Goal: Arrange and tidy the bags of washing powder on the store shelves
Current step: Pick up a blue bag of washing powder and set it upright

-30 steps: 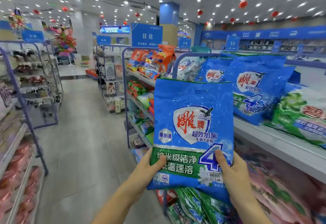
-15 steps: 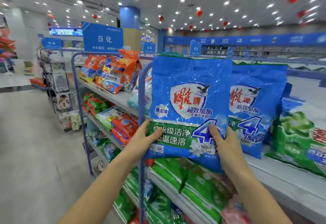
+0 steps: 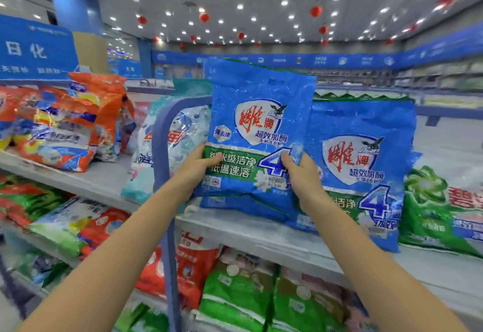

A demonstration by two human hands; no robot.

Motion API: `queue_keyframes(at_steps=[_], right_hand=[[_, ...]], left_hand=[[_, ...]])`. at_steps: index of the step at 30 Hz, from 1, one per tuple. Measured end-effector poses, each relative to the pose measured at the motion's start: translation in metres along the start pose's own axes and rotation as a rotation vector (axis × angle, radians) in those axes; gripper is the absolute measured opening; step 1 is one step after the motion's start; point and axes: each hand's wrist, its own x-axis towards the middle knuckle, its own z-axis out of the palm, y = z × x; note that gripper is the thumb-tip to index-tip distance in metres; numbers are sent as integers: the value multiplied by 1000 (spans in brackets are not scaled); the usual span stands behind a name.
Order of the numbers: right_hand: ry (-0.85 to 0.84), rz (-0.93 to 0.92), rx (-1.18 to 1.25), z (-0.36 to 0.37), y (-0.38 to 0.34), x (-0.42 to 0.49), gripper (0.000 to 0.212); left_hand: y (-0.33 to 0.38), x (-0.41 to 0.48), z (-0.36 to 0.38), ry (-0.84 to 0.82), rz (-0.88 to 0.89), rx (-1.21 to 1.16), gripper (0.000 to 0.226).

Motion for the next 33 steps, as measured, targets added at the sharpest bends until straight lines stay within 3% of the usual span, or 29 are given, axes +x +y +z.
queue_keyframes(at_steps=[3, 8, 12, 17, 21, 24, 30, 33], right_hand=[[51, 21, -6, 16, 3, 3, 11], [97, 40, 2, 24, 22, -16, 9], [292, 9, 3, 37, 40, -36, 19], [451, -48, -32, 50, 43, -31, 18], [466, -63, -103, 55, 44, -20, 24], [471, -58, -96, 54, 44, -18, 27], [412, -103, -165, 36, 33, -24, 8], [425, -136, -154, 19, 18, -37, 26]], left_hand=[[0, 13, -8, -31, 43, 57, 20], [-23, -2, -3, 89, -1, 84, 21], [-35, -10, 9, 166, 38, 58, 8], [-41, 5, 21, 186, 13, 81, 27], [-45, 17, 19, 203, -23, 81, 41], [-44, 18, 17, 186, -48, 47, 37], [-39, 14, 6, 125, -171, -102, 32], [-39, 7, 2, 69, -119, -2, 38]])
